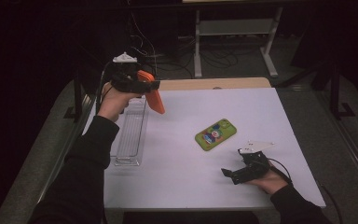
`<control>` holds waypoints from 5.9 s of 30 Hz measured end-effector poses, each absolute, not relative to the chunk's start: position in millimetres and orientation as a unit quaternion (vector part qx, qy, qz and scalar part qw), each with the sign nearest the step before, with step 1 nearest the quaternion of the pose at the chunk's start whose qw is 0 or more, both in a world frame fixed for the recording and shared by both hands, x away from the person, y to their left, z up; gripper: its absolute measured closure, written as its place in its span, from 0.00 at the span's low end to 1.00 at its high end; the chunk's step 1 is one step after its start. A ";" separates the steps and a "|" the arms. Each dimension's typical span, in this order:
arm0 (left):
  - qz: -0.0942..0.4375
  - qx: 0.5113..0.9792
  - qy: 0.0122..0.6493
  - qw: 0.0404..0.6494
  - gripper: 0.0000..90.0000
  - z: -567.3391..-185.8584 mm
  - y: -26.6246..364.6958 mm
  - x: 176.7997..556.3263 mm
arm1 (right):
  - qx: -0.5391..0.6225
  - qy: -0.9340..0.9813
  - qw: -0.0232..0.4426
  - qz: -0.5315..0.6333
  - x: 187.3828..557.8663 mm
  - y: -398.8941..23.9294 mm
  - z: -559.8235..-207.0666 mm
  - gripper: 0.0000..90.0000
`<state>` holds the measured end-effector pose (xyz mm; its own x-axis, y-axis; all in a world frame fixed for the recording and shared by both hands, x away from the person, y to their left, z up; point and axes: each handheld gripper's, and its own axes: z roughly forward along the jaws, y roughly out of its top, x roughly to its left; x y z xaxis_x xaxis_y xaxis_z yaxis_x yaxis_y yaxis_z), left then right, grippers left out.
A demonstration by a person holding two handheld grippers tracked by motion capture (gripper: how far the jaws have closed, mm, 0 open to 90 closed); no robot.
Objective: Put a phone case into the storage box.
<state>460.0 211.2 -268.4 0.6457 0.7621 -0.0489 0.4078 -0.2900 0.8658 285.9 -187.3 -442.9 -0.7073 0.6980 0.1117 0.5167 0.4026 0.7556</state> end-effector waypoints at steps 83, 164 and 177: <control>0.280 0.727 0.515 0.358 0.03 -350.0 254.4 524.8 | 0.371 0.832 0.102 0.400 285.8 -187.6 -442.6 0.00; 0.091 0.874 0.288 0.381 0.75 -412.1 117.3 370.3 | 0.365 0.827 0.118 0.412 281.6 -190.4 -430.0 0.00; 0.073 0.868 0.313 0.379 1.00 -437.0 86.9 417.4 | 0.362 0.827 0.116 0.413 282.0 -190.2 -430.2 0.00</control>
<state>417.4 86.9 -437.0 0.7935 0.5986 -0.1096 0.4875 -0.5175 0.7033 282.0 -190.2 -430.2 -0.7110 0.6949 0.1076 0.5033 0.3961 0.7680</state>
